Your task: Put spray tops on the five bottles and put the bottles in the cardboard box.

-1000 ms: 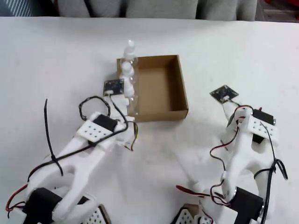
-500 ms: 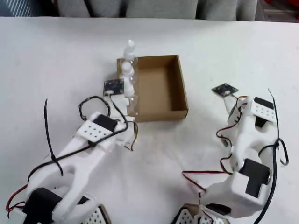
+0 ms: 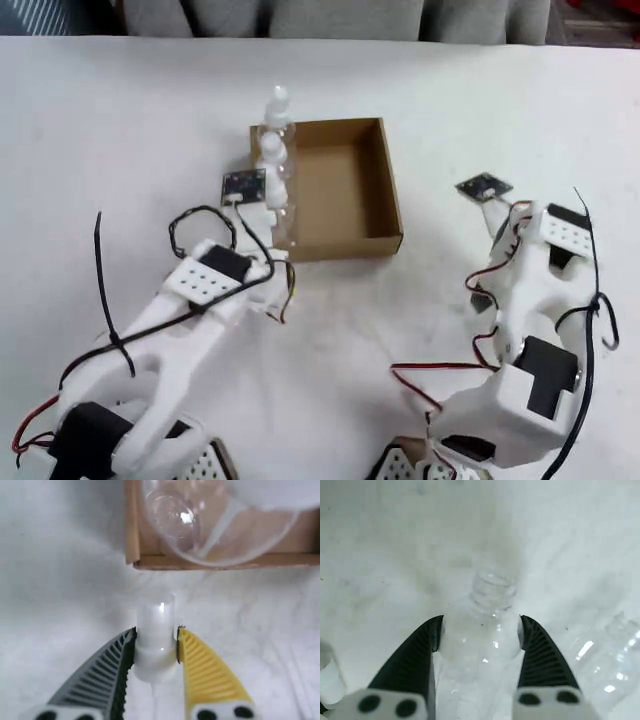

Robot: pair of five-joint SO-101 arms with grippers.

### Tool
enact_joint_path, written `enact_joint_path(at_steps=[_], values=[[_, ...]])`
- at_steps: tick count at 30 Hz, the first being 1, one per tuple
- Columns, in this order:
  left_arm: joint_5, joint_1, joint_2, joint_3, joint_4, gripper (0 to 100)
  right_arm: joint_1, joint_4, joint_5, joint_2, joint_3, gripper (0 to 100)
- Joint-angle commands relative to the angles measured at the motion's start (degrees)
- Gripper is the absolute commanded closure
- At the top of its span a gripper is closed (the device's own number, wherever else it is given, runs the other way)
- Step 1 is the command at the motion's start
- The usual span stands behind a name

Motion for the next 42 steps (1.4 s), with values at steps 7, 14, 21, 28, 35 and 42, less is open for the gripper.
enact_joint_path(at_steps=[7,14,21,28,35,42], values=[[-0.8,-0.6,-2.7,-0.3,-1.0,98,4.4,12.3,-8.1,-16.4,-7.4,98.1],[-0.8,-0.6,-3.0,-0.3,-0.6,98,4.5,7.2,-8.5,-30.3,9.2,98.1],[-0.8,-0.6,-3.5,-1.8,2.5,98,4.4,-1.3,-20.3,-39.3,14.5,97.8],[-4.1,-0.6,-14.3,-8.2,14.8,98,-2.9,-1.7,-28.1,-50.2,15.4,97.7],[-13.7,-0.6,-30.5,-8.9,17.0,98,-9.6,-11.6,-38.2,-58.7,17.0,97.7],[-14.6,-3.3,-41.5,-15.0,17.1,98,-17.7,-20.6,-48.1,-66.7,23.2,97.7]])
